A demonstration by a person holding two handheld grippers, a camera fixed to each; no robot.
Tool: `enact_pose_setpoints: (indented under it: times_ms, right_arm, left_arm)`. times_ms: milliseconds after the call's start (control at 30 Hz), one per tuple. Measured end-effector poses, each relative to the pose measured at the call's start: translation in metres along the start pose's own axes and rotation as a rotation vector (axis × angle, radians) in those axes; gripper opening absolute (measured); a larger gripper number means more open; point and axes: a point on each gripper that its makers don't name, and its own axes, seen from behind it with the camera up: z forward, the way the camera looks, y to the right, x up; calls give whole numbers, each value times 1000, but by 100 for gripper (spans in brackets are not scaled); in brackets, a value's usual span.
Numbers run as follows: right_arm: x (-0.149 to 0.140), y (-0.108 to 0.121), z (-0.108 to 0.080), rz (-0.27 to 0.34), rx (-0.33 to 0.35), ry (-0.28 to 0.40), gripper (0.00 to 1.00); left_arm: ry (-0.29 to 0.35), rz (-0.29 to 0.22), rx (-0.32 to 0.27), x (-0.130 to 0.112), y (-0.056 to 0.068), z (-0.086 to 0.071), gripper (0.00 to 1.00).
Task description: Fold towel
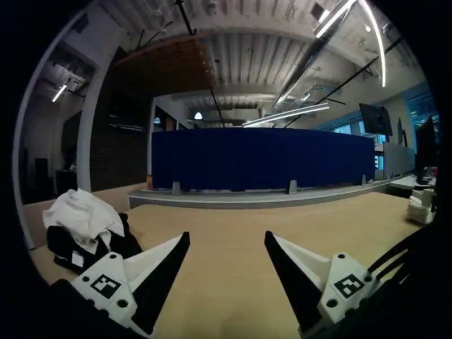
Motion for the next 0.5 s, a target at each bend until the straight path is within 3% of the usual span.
enact_pose_setpoints:
  times_ms: [500]
  right_arm:
    - [0, 0, 1, 0, 0, 0, 100]
  left_arm:
    - [0, 0, 0, 0, 0, 0, 99]
